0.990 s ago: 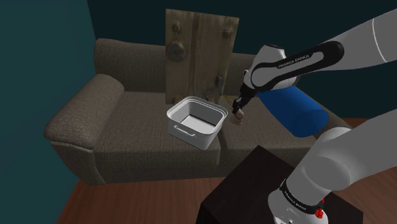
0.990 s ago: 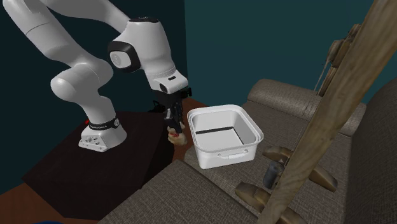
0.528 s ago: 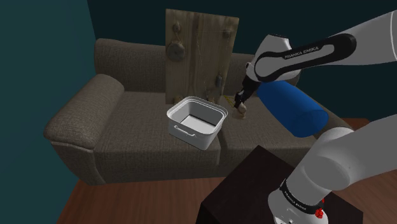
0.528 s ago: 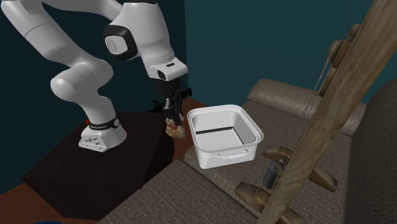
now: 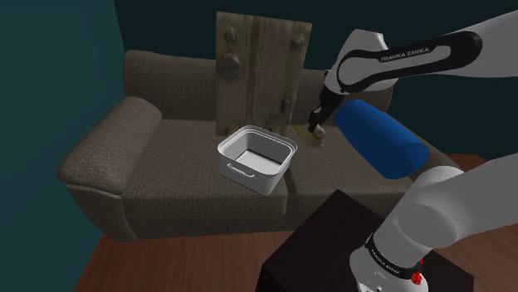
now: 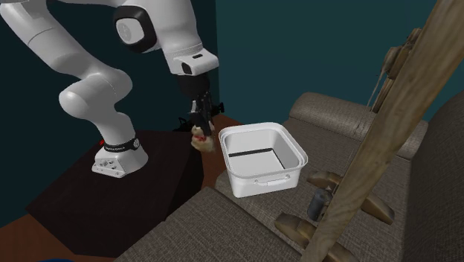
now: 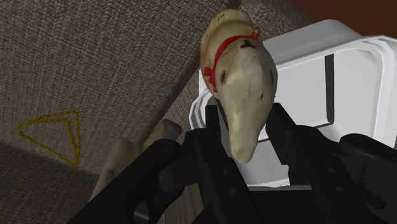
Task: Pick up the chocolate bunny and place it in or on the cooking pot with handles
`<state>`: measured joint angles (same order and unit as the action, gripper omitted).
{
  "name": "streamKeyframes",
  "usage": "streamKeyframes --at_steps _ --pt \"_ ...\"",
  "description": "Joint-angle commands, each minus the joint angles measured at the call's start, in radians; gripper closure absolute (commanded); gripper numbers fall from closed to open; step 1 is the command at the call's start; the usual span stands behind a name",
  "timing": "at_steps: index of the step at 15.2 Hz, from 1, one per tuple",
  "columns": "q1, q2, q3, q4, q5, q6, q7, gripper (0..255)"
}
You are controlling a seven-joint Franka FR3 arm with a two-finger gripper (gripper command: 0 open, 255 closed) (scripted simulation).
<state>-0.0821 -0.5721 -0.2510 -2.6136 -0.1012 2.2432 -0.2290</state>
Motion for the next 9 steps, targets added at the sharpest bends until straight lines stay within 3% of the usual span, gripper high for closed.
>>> streamKeyframes --at_steps 1,9 --pt "0.014 0.020 0.016 0.030 0.010 -0.010 0.020 255" --pt "0.098 0.251 0.109 0.246 0.070 0.001 0.146 255"
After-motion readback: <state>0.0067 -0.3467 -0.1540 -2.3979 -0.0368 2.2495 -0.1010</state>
